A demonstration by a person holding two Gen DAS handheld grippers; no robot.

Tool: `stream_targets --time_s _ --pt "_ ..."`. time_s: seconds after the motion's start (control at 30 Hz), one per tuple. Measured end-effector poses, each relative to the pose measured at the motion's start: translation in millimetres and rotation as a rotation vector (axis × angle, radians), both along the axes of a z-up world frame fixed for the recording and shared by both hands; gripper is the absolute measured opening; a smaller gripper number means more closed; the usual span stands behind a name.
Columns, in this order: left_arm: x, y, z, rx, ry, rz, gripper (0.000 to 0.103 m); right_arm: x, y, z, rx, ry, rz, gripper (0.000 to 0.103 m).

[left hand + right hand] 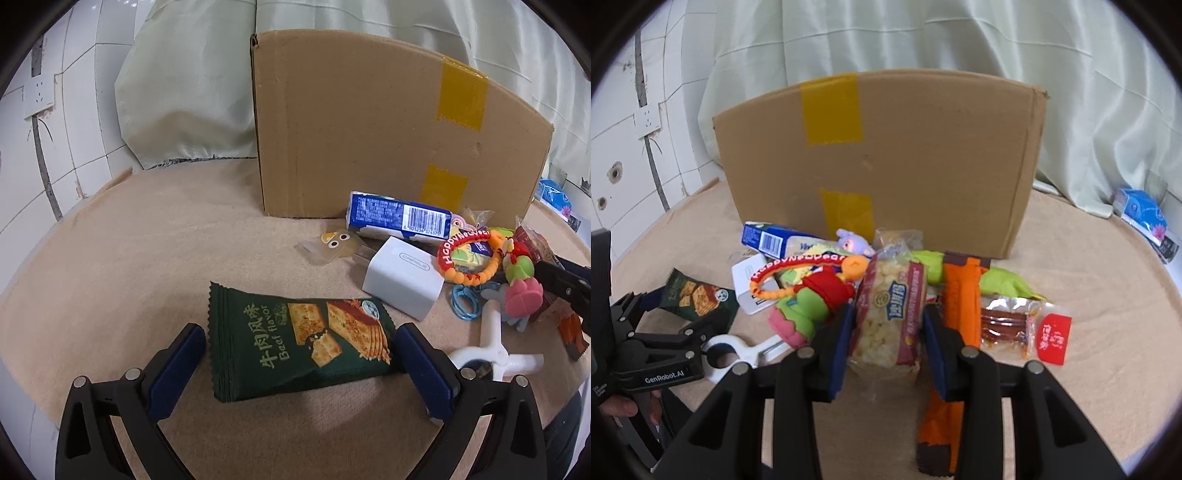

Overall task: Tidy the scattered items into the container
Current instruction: 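Grasp the green cracker packet with the left gripper while the right grasps the bread snack bag, then lift both held packets over the cardboard box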

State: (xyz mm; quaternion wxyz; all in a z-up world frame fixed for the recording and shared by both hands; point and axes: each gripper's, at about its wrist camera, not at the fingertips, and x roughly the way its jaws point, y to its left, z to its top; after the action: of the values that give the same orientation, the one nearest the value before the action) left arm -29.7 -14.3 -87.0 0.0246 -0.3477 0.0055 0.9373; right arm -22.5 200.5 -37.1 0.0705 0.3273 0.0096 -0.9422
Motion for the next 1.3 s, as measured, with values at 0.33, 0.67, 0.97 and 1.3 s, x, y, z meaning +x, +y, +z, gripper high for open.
stream_targets --time_s 0.33,0.67,0.97,1.3 --pt "0 0 3 0.023 0.025 -0.047 0.055 -2 3 -3 -0.011 -0.012 0.008 0.044" --pt "3 -14 23 0.089 0.065 -0.082 0.019 2 12 3 -0.049 0.014 -0.007 0.043" --pt "3 -17 31 0.059 0.090 -0.070 0.014 -3 9 -2 -0.032 -0.005 -0.003 0.044" --pt "-3 -17 20 0.063 0.086 -0.044 0.014 -5 14 -7 -0.055 -0.007 -0.010 0.043"
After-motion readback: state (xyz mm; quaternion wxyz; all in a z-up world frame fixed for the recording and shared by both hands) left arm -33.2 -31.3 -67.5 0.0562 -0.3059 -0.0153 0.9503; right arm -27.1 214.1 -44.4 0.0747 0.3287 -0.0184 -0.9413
